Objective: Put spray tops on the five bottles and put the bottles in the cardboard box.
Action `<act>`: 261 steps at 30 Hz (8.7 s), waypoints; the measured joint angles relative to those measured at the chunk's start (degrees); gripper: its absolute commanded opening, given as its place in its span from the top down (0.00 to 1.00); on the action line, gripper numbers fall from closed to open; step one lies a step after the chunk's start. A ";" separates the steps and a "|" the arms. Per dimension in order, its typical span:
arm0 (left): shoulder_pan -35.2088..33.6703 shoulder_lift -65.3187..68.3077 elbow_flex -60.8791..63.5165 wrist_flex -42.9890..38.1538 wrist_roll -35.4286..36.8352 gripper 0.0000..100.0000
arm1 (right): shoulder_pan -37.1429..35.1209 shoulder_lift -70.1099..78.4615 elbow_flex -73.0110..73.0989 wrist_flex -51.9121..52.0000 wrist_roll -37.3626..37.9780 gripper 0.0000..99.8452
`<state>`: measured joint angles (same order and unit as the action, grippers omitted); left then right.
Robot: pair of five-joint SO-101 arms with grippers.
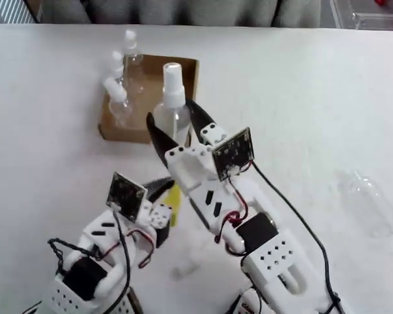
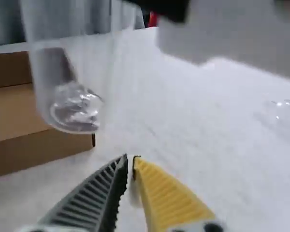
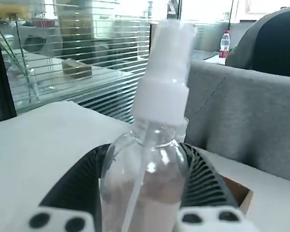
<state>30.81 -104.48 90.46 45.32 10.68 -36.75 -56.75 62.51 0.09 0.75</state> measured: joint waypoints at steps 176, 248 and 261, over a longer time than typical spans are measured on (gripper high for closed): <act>-49.76 72.79 -43.60 -12.48 -0.62 0.80 | 22.51 30.33 -6.68 -1.14 -4.92 0.98; -39.47 122.99 -76.13 -4.31 -8.62 0.82 | 22.42 30.15 -5.10 -0.70 -4.92 0.98; -39.47 122.99 -76.13 -4.40 -5.80 0.90 | 22.42 30.15 -5.10 -0.70 -4.92 0.98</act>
<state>-8.66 18.51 14.33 40.92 4.88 -14.33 -26.59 57.41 -0.62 -4.18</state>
